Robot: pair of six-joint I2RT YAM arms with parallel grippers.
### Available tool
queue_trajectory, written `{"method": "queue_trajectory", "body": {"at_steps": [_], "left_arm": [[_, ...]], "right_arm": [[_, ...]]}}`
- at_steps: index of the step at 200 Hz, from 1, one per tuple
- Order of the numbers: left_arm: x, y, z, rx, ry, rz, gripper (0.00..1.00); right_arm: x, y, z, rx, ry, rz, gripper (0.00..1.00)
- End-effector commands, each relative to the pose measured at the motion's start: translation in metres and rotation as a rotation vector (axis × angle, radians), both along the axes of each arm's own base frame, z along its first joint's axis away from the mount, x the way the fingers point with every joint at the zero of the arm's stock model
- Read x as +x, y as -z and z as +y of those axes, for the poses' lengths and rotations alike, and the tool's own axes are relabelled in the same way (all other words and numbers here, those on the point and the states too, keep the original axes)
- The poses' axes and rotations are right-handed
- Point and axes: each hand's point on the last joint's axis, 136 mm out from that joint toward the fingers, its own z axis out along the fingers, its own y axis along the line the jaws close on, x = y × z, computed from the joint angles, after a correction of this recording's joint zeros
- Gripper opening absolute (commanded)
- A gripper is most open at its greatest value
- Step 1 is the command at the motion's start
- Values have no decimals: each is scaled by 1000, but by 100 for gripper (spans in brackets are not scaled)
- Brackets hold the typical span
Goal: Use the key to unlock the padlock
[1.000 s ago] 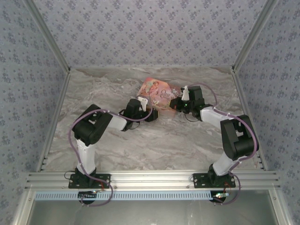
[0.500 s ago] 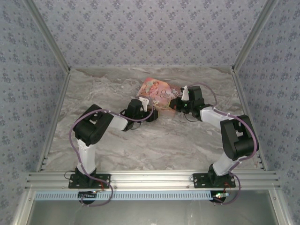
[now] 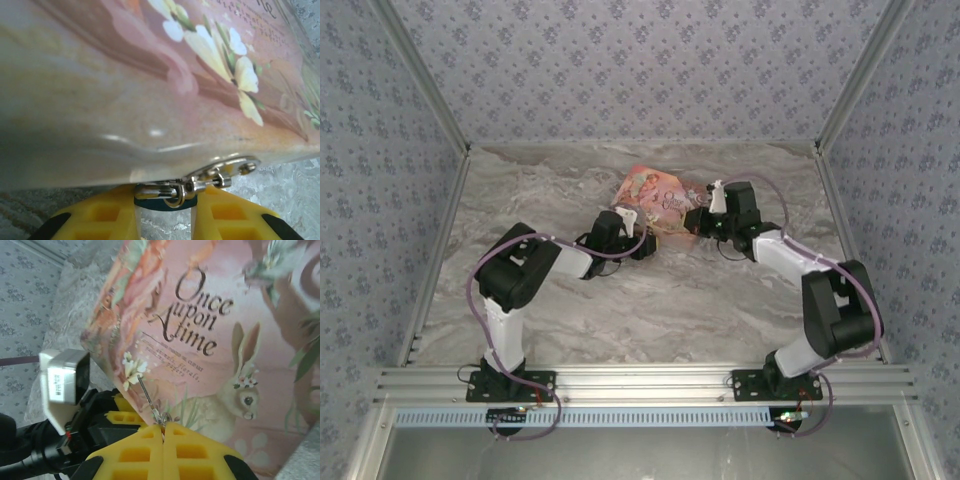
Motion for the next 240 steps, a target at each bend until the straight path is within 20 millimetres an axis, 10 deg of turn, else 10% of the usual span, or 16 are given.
{"method": "queue_trajectory", "body": {"at_steps": [1,112,240], "left_arm": [[1,-46,-13,-87,14,-35,25],[-18,-80,-24,-204,-63,247,15],[-32,-97,-26,-237,-80,353,15]], "right_arm": [[-13,-6,-16,-114,2,-66,0],[-93,36,-10,-333,-54,-258,0],[-79,55,30,-465,-236,-364,0]]}}
